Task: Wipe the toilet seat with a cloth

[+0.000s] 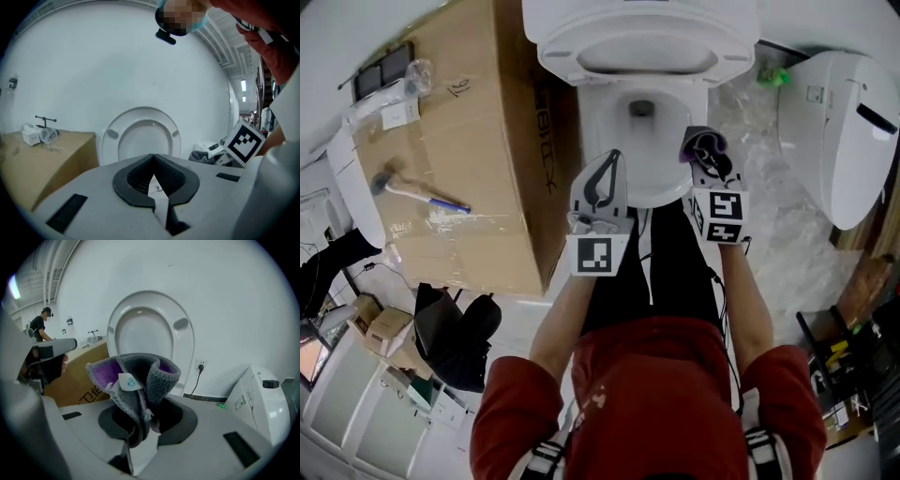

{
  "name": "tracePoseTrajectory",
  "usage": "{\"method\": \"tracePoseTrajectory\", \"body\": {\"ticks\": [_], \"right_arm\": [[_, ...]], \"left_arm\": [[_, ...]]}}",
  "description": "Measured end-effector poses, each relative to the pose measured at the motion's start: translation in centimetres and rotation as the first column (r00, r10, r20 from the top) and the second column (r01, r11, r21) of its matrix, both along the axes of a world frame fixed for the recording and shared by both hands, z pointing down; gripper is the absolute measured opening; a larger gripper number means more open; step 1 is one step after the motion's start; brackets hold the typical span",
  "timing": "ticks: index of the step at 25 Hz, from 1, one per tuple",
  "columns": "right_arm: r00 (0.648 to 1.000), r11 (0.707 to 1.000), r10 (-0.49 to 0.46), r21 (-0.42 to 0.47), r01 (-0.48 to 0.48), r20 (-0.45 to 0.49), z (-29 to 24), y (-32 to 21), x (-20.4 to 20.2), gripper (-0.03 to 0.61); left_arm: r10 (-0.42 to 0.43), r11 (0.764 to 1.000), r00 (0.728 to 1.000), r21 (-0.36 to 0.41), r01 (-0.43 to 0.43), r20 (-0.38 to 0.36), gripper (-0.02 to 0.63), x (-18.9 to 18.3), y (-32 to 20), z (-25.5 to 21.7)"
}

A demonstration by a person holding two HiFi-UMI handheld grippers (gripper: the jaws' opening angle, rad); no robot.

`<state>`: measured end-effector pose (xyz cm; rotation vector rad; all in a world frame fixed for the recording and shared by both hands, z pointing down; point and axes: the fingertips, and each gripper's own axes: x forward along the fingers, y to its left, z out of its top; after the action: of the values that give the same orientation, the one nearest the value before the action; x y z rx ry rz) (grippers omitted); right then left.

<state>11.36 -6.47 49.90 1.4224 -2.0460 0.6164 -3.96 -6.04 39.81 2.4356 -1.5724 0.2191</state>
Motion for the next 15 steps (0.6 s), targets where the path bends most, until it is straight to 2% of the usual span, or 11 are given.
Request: {"method": "tracePoseTrajectory", "body": {"ticks": [5,8,12,15], "right_arm": [[1.0,0.997,-0.002,0.072,0.0,0.029,-10.2,1.8,-1.3,0.089],[0.999,0.984,0.006,0.175,-0.013,0.042,-16.9,1.3,-1.5,0.09],[0.997,0.94,0.024,0.337,-0.046,0.07,-26.0,0.8,-0.9,0.089],[0.996,0.89,0.03,0.452,-0.065,0.086,-31.9,0.4,-0.2,0.089]], "left_arm": [[-0.026,1.0,1.0,0.014,0.027,-0.01,0.015,-1.7,0.8,-7.0],[-0.047,0.998,0.999,0.049,0.048,-0.011,0.015,-2.7,0.7,-11.7],[-0.056,0.99,0.998,0.129,0.055,0.002,0.014,-4.0,1.1,-17.9],[-0.066,0.98,0.998,0.186,0.065,-0.003,0.014,-5.1,1.0,-22.1]]}}
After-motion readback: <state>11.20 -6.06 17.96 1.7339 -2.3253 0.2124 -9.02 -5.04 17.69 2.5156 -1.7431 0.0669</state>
